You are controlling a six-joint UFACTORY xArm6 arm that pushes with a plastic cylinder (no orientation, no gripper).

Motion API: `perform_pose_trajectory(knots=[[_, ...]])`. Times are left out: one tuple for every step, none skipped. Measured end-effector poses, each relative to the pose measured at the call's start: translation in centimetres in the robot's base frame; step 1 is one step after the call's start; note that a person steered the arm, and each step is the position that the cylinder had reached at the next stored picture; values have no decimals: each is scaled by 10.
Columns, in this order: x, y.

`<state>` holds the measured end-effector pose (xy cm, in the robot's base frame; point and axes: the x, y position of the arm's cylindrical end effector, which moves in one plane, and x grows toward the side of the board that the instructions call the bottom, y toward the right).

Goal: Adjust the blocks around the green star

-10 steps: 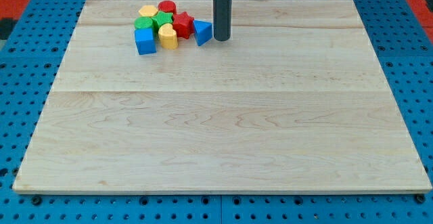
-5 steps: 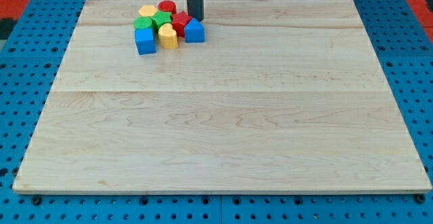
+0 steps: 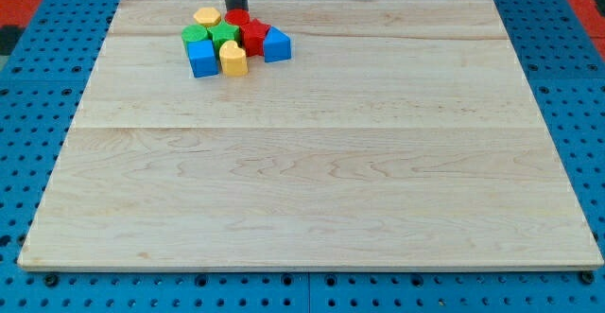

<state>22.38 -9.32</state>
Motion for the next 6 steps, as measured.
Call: perform_pose_trajectory(knots=[[-6, 1], [-31, 28], [-32, 14], [-32, -31], [-31, -48], [-21, -45]])
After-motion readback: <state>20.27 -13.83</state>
